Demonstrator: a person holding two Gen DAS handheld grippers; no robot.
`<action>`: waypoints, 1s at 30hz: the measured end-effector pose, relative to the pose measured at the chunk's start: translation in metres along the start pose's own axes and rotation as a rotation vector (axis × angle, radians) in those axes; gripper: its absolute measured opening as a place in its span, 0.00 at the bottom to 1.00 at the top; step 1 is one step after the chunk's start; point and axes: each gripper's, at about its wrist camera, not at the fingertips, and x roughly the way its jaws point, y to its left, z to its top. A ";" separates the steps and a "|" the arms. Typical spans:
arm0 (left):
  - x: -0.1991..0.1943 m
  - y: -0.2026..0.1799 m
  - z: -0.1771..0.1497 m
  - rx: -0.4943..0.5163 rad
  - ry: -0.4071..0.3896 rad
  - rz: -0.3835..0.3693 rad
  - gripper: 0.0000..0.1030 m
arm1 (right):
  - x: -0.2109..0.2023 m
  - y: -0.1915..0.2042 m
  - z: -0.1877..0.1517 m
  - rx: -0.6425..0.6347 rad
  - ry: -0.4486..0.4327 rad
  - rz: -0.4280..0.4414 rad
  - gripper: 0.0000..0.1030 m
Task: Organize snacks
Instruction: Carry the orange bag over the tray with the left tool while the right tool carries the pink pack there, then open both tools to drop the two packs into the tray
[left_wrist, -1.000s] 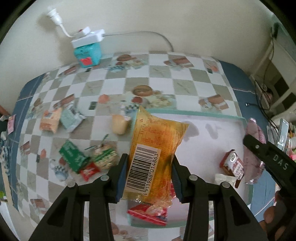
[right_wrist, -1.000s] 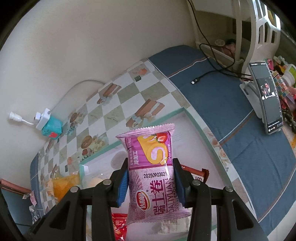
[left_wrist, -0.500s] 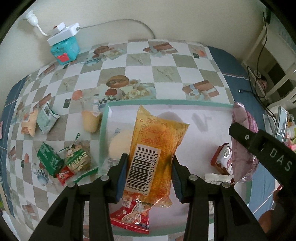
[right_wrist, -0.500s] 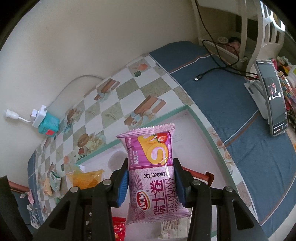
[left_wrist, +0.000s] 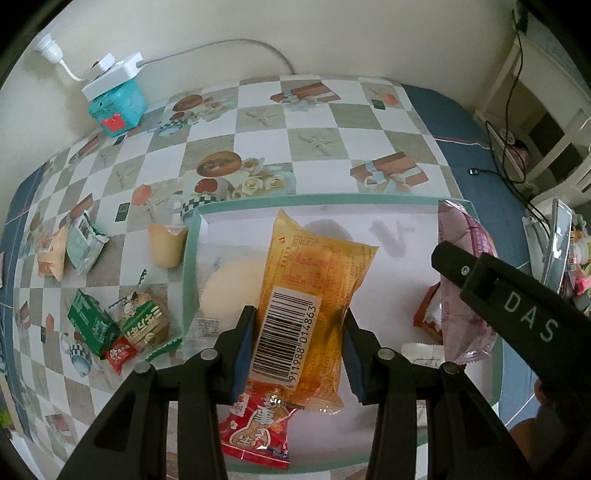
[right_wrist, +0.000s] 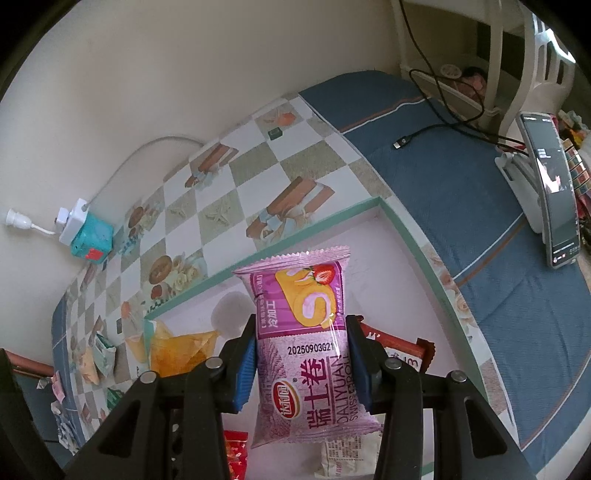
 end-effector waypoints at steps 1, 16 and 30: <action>0.000 -0.001 0.000 0.002 0.000 -0.002 0.44 | 0.000 -0.001 0.001 0.001 -0.001 0.000 0.47; 0.003 -0.007 -0.002 0.025 0.013 -0.001 0.51 | 0.009 -0.005 -0.002 0.014 0.040 -0.021 0.47; -0.012 -0.002 0.001 0.023 -0.004 0.014 0.58 | -0.009 -0.003 0.005 0.002 -0.002 -0.047 0.70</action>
